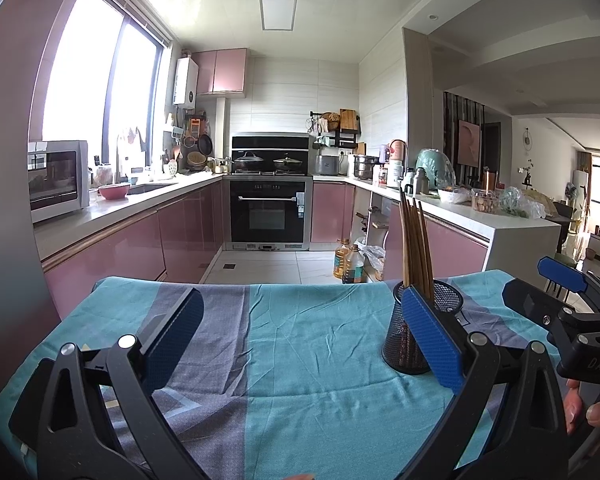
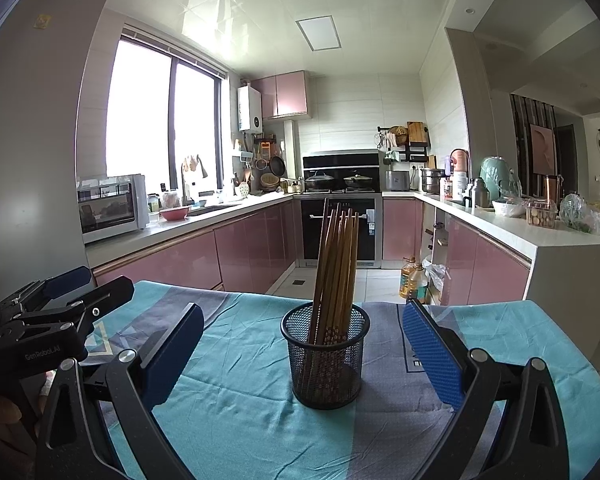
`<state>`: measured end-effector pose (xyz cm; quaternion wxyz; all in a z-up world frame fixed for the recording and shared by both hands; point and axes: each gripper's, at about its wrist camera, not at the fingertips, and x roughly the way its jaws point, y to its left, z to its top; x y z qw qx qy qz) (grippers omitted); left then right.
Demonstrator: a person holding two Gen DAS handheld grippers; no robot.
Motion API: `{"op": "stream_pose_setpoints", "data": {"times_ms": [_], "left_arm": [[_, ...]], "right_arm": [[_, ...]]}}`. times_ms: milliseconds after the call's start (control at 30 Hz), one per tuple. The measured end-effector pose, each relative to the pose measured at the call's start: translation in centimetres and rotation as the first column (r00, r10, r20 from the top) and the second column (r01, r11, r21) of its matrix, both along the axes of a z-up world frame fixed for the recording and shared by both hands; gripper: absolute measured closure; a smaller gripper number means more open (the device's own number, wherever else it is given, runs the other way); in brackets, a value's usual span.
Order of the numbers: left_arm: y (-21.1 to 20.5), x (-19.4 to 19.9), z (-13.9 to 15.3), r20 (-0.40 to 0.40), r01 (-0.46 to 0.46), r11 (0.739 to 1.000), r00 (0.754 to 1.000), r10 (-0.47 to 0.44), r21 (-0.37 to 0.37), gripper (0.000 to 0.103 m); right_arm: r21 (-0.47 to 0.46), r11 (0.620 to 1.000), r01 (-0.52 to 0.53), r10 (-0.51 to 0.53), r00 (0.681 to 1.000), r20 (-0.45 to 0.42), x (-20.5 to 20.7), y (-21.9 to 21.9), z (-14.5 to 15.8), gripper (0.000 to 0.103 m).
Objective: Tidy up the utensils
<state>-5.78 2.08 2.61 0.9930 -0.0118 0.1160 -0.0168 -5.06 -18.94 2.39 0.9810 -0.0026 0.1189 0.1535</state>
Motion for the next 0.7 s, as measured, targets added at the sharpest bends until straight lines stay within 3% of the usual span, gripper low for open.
{"op": "stream_pose_setpoints", "data": {"times_ms": [533,700], "left_arm": [[0.3,-0.1,-0.5,-0.015,0.006,1.0,1.0,-0.006,-0.006,0.006],[1.0,1.6,-1.4,-0.097,-0.022,1.0,0.995,0.02,-0.012,0.006]], "right_arm": [[0.005,1.0,0.002,-0.002,1.0,-0.012,0.1,-0.3,-0.4,0.007],[0.018,1.0,0.012,-0.011,0.999,-0.052,0.9,-1.0,-1.1,0.007]]}}
